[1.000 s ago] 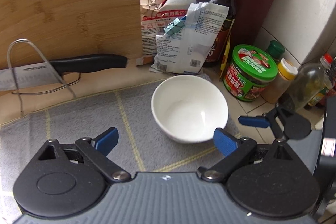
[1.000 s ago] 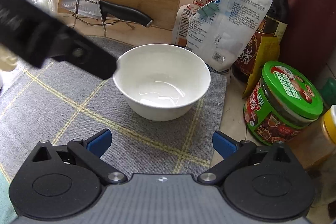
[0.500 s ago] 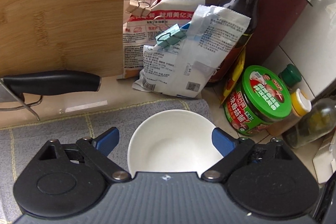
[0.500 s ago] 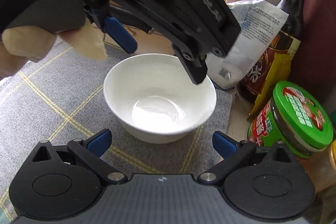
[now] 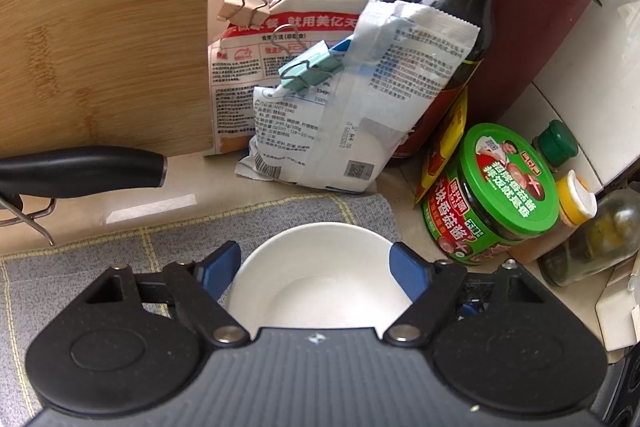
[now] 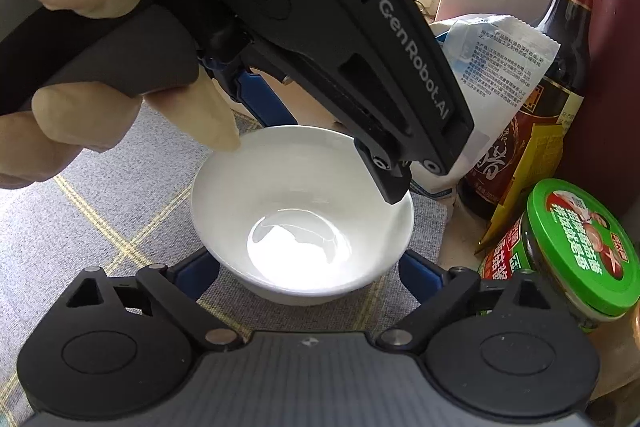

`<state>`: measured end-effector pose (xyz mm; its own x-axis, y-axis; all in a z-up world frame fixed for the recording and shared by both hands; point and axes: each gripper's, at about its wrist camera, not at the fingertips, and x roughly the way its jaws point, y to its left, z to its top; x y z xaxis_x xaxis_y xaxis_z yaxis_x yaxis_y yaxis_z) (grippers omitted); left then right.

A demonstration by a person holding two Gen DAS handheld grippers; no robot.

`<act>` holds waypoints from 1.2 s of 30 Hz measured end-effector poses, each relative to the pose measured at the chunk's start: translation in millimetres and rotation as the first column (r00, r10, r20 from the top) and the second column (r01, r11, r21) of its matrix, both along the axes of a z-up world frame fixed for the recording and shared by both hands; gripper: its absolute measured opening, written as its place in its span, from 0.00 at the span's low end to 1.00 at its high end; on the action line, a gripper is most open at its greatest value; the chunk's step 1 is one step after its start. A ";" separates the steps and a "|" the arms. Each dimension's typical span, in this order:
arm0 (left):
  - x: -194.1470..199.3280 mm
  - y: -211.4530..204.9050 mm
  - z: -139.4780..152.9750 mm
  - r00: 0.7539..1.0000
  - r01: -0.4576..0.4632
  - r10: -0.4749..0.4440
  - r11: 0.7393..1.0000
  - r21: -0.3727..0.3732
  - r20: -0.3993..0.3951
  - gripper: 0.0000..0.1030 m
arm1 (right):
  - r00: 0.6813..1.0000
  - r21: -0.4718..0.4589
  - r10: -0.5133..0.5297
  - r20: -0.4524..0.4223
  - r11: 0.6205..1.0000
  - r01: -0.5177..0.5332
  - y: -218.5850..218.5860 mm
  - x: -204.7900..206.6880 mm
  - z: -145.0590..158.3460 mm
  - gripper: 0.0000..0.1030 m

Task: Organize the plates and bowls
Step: 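Grip the third bowl rim with the right gripper while the left gripper grips the opposite rim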

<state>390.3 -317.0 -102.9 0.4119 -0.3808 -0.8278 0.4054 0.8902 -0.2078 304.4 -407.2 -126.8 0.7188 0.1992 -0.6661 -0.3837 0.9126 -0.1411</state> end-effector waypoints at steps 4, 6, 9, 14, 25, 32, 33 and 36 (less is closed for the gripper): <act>1.0 -2.6 -1.1 1.000 0.003 -0.003 1.000 0.007 -0.001 0.77 | 1.000 0.000 0.011 -0.002 1.000 -0.011 1.2 2.9 1.3 0.91; 1.2 -3.9 -0.7 1.000 0.007 -0.007 1.000 0.008 0.001 0.77 | 1.000 -0.001 0.016 -0.001 1.000 -0.016 2.2 -0.2 1.5 0.90; 2.4 -3.7 -1.3 1.000 0.009 -0.009 1.000 0.007 -0.004 0.77 | 1.000 -0.001 0.017 0.000 1.000 -0.017 -0.6 -3.8 2.7 0.90; 6.1 -3.6 -4.6 1.000 0.009 -0.009 1.000 0.000 -0.023 0.77 | 1.000 0.020 0.016 -0.010 1.000 -0.016 -2.9 -1.9 4.5 0.90; 3.1 -3.5 -2.2 0.999 0.009 -0.010 1.000 -0.017 -0.030 0.77 | 1.000 0.016 0.006 -0.026 1.000 -0.005 -1.9 0.6 7.1 0.90; -2.5 -3.0 2.0 1.000 0.008 -0.009 1.000 -0.016 -0.023 0.77 | 0.999 0.013 0.014 -0.029 1.000 -0.013 0.0 -0.2 11.5 0.90; -3.5 -2.3 2.7 1.000 0.007 -0.007 1.000 -0.018 -0.021 0.77 | 0.999 0.013 0.015 -0.029 1.000 -0.014 0.0 -0.6 12.4 0.90; -7.5 -0.4 5.9 1.000 0.001 -0.002 1.000 -0.018 -0.017 0.77 | 0.999 0.018 0.021 -0.030 1.000 -0.020 -0.7 -2.1 16.0 0.90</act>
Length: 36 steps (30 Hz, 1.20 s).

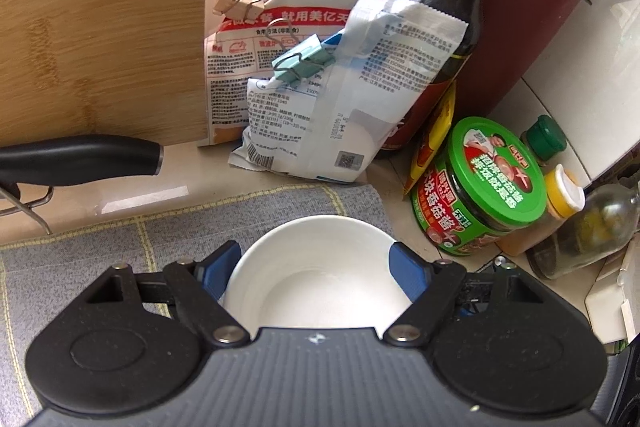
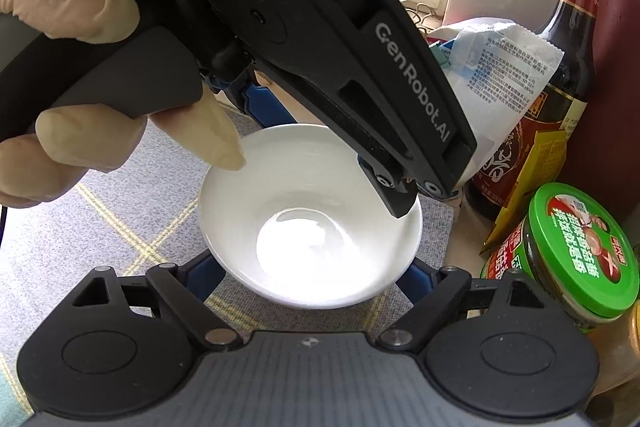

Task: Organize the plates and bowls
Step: 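Grip the third bowl rim with the right gripper while the left gripper grips the opposite rim, then lift the third bowl with both grippers and carry it toward the plate stack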

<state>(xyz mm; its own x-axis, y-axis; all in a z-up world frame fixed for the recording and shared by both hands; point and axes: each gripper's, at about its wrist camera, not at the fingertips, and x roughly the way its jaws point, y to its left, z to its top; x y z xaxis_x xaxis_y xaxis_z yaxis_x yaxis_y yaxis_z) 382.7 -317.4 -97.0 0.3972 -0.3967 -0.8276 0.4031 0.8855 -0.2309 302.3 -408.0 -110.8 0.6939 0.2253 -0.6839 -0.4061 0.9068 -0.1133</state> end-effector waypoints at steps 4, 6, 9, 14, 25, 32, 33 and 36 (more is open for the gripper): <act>-9.2 5.4 8.0 1.000 -0.012 0.012 1.000 -0.003 0.016 0.77 | 1.000 -0.002 0.013 0.009 1.000 -0.013 0.6 -5.8 5.9 0.90; -15.1 8.9 13.0 0.999 -0.022 0.022 1.000 -0.006 0.025 0.77 | 1.000 0.000 0.025 0.011 1.000 -0.025 1.6 -10.0 10.0 0.90; -24.6 16.3 21.2 0.999 -0.038 0.039 0.999 -0.019 0.033 0.77 | 0.999 0.001 0.039 0.016 0.999 -0.040 3.1 -16.7 16.1 0.90; -43.3 27.6 33.1 0.997 -0.060 0.061 0.998 -0.024 0.050 0.77 | 0.997 0.005 0.072 0.019 0.997 -0.072 7.7 -31.6 24.5 0.90; -72.8 48.6 38.6 0.992 -0.115 0.116 0.993 -0.028 0.049 0.77 | 0.989 -0.014 0.149 0.015 0.989 -0.149 25.5 -61.3 34.3 0.90; -83.5 58.3 35.4 0.990 -0.136 0.137 0.990 -0.034 0.030 0.77 | 0.982 -0.026 0.190 -0.003 0.981 -0.190 35.1 -70.4 33.4 0.90; -85.1 59.0 34.9 0.990 -0.137 0.138 0.990 -0.031 0.029 0.78 | 0.981 -0.028 0.195 -0.005 0.980 -0.195 35.9 -71.2 32.8 0.90; -89.9 61.4 33.9 0.990 -0.136 0.137 0.990 -0.028 0.027 0.78 | 0.979 -0.030 0.205 -0.009 0.978 -0.205 36.7 -71.6 31.1 0.90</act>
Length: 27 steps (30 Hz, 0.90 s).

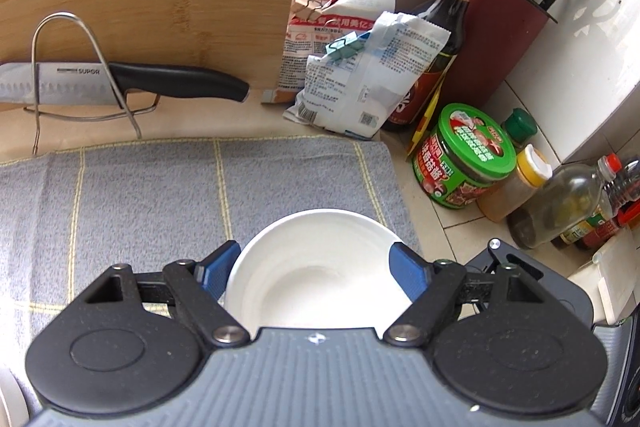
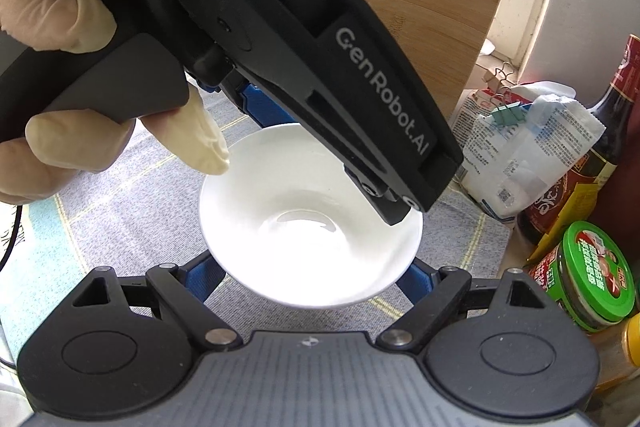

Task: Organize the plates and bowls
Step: 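Lift the third bowl with both grippers and carry it toward the plate stack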

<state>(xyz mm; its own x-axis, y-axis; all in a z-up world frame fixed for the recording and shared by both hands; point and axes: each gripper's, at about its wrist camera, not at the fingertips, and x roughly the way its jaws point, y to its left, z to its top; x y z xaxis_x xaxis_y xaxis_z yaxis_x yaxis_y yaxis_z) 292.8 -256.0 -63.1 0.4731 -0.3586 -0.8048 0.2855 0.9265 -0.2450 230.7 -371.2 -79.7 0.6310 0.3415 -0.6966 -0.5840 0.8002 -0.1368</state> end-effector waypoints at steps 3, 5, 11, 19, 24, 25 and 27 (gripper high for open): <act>-2.7 2.7 -2.8 1.000 0.009 -0.009 1.000 -0.004 -0.008 0.78 | 1.000 0.003 0.011 -0.010 1.000 -0.011 0.2 -1.5 -2.2 0.90; -3.4 3.5 -7.6 1.000 0.021 -0.021 1.000 -0.006 -0.017 0.78 | 1.000 0.002 0.018 -0.018 1.000 -0.018 0.2 -2.2 -5.7 0.90; -4.3 7.0 -29.2 0.997 0.042 -0.044 0.999 -0.026 -0.057 0.78 | 0.998 -0.014 0.033 -0.055 0.999 -0.034 0.9 -0.1 -23.7 0.90; -5.4 13.9 -45.8 0.989 0.107 -0.111 0.993 -0.042 -0.101 0.78 | 0.996 -0.032 0.054 -0.065 0.998 -0.056 3.3 -5.3 -39.6 0.90; -2.4 15.7 -47.6 0.980 0.159 -0.159 0.987 -0.006 -0.120 0.78 | 0.996 -0.025 0.060 -0.068 0.998 -0.062 0.7 -4.4 -40.0 0.90; -2.2 17.0 -47.7 0.978 0.166 -0.165 0.986 -0.001 -0.124 0.77 | 0.996 -0.029 0.062 -0.066 0.998 -0.064 0.8 -5.4 -39.9 0.90; -2.4 19.8 -46.9 0.977 0.176 -0.174 0.984 0.001 -0.126 0.74 | 0.996 -0.039 0.065 -0.055 0.997 -0.068 1.4 -7.0 -39.7 0.90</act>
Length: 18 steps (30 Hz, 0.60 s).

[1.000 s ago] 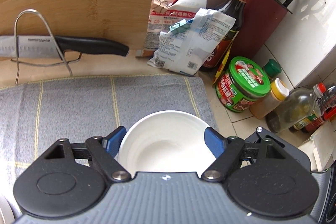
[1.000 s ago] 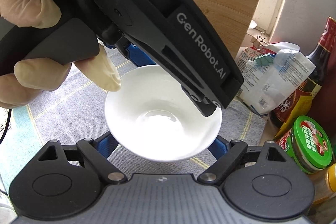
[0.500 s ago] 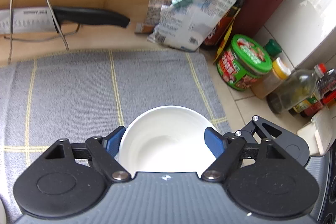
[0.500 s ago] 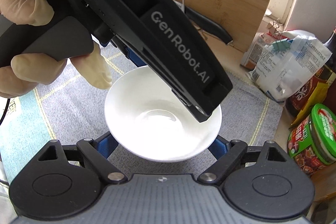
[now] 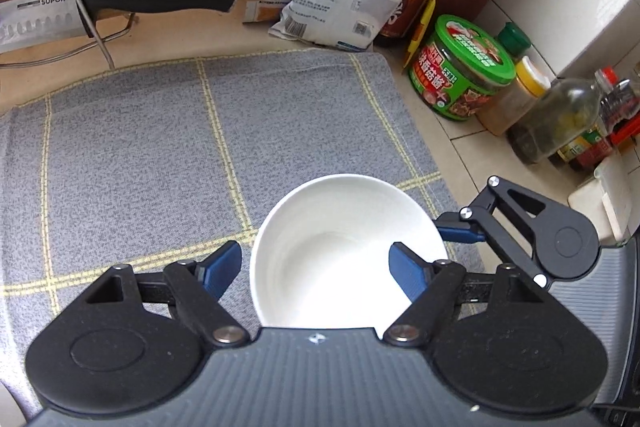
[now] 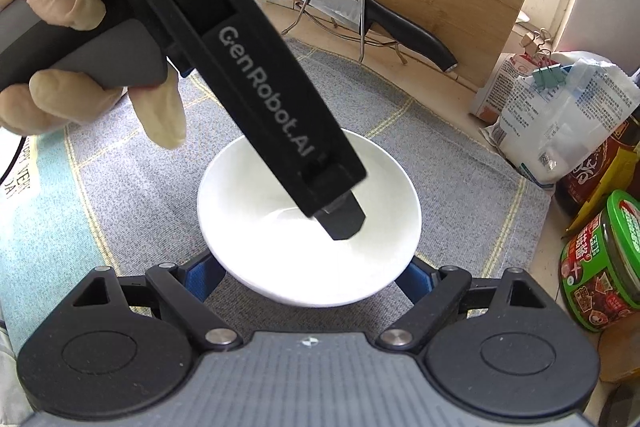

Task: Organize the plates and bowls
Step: 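Lift the third bowl with both grippers and carry it toward the plate stack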

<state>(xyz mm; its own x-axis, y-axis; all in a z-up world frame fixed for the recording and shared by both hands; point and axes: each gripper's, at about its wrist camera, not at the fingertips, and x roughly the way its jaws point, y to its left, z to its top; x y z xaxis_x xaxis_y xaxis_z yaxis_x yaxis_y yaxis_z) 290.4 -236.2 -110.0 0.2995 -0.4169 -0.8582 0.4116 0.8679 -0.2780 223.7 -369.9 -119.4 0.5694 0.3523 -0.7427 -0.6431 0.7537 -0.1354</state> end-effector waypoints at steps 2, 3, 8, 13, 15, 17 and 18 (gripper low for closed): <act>0.3 1.7 0.4 1.000 0.015 -0.016 1.000 -0.008 -0.015 0.67 | 1.000 -0.001 0.000 0.000 1.000 0.000 0.4 -0.2 0.9 0.89; 0.5 2.0 0.5 1.000 0.020 -0.020 1.000 -0.015 -0.023 0.67 | 1.000 0.007 -0.003 -0.001 1.000 0.003 0.0 0.1 1.9 0.89; -1.9 0.1 4.0 1.000 0.017 -0.017 1.000 -0.008 -0.013 0.67 | 1.000 0.018 -0.003 -0.016 1.000 0.003 0.7 1.3 5.6 0.89; -7.6 2.7 12.7 1.000 0.010 -0.010 1.000 -0.018 -0.002 0.67 | 1.000 0.005 0.012 0.000 1.000 -0.012 2.4 -3.3 11.5 0.89; -11.4 4.3 17.0 1.000 0.004 -0.004 1.000 -0.020 0.004 0.67 | 1.000 0.000 0.022 0.003 1.000 -0.022 3.5 -5.3 15.8 0.89; -16.2 7.2 21.6 1.000 -0.008 0.008 1.000 -0.022 0.008 0.67 | 0.999 -0.004 0.039 0.009 0.999 -0.039 4.9 -7.9 20.6 0.89; -19.3 9.0 24.7 1.000 -0.015 0.015 1.000 -0.023 0.011 0.67 | 0.999 -0.005 0.048 0.010 0.999 -0.048 6.0 -9.1 22.9 0.89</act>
